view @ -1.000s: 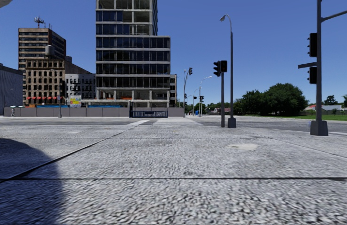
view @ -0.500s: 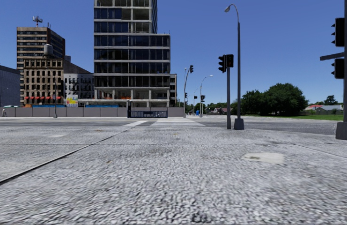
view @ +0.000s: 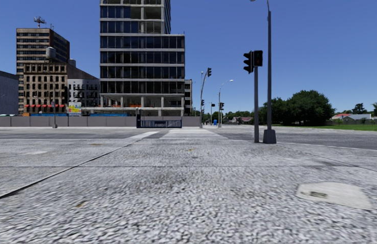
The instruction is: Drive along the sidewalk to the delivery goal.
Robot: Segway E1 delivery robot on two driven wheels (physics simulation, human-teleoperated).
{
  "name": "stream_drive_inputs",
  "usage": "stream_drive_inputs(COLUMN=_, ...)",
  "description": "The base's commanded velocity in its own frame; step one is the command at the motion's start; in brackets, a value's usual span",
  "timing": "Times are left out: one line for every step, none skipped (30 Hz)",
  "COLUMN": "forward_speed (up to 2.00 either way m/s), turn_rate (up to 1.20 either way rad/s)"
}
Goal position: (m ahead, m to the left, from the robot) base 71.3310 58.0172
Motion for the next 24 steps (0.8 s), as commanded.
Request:
stream_drive_inputs(forward_speed=2.0, turn_rate=0.0)
stream_drive_inputs(forward_speed=2.0, turn_rate=0.0)
stream_drive_inputs(forward_speed=2.0, turn_rate=0.0)
stream_drive_inputs(forward_speed=2.0, turn_rate=0.0)
stream_drive_inputs(forward_speed=2.0, turn_rate=0.0)
stream_drive_inputs(forward_speed=2.0, turn_rate=0.0)
stream_drive_inputs(forward_speed=2.0, turn_rate=0.0)
stream_drive_inputs(forward_speed=2.0, turn_rate=0.0)
stream_drive_inputs(forward_speed=2.0, turn_rate=0.0)
stream_drive_inputs(forward_speed=2.0, turn_rate=0.0)
stream_drive_inputs(forward_speed=2.0, turn_rate=0.0)
stream_drive_inputs(forward_speed=2.0, turn_rate=0.0)
stream_drive_inputs(forward_speed=2.0, turn_rate=0.0)
stream_drive_inputs(forward_speed=2.0, turn_rate=0.0)
stream_drive_inputs(forward_speed=2.0, turn_rate=0.0)
stream_drive_inputs(forward_speed=2.0, turn_rate=0.0)
stream_drive_inputs(forward_speed=2.0, turn_rate=0.0)
stream_drive_inputs(forward_speed=2.0, turn_rate=0.0)
stream_drive_inputs(forward_speed=2.0, turn_rate=0.0)
stream_drive_inputs(forward_speed=2.0, turn_rate=0.0)
stream_drive_inputs(forward_speed=2.0, turn_rate=0.0)
stream_drive_inputs(forward_speed=2.0, turn_rate=0.0)
stream_drive_inputs(forward_speed=2.0, turn_rate=0.0)
stream_drive_inputs(forward_speed=2.0, turn_rate=0.0)
